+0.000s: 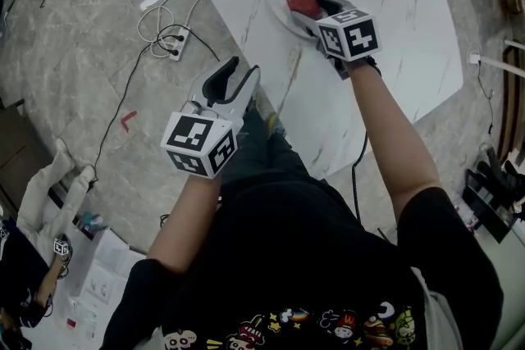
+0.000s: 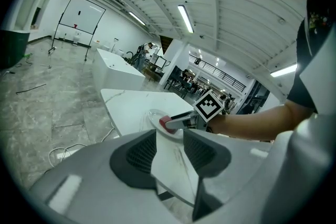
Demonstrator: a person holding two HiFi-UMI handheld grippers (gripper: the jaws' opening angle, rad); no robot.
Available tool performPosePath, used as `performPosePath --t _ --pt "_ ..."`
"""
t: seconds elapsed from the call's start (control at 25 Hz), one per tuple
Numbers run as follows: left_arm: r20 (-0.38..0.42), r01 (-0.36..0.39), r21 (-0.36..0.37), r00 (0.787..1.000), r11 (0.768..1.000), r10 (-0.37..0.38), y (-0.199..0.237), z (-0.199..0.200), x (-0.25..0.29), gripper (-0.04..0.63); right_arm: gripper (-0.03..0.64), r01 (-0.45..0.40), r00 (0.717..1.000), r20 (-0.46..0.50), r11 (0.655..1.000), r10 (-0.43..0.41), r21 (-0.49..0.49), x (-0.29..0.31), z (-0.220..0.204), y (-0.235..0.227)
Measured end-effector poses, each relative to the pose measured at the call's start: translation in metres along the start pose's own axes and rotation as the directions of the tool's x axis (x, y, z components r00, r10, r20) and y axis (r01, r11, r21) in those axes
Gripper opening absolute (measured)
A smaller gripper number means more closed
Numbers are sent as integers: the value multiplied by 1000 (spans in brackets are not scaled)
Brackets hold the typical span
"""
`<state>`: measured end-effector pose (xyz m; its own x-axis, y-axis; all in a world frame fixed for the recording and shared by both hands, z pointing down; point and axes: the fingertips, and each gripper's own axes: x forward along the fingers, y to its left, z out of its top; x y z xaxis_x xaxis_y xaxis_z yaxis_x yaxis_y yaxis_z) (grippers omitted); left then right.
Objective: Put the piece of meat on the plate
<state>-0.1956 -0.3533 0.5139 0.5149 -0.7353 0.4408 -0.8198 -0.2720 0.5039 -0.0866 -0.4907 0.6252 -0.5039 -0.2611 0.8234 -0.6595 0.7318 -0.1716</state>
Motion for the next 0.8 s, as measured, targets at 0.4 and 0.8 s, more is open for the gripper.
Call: performPosePath --t 0.4,0.8 --pt "-1 -3 29 1000 1000 3 -3 4 -6 273 308 -21 1000 14 995 23 -93 0 0 3" --pt "-7 17 68 1000 998 -17 -10 12 -8 273 221 13 980 199 1000 -10 -12 -57 28 17"
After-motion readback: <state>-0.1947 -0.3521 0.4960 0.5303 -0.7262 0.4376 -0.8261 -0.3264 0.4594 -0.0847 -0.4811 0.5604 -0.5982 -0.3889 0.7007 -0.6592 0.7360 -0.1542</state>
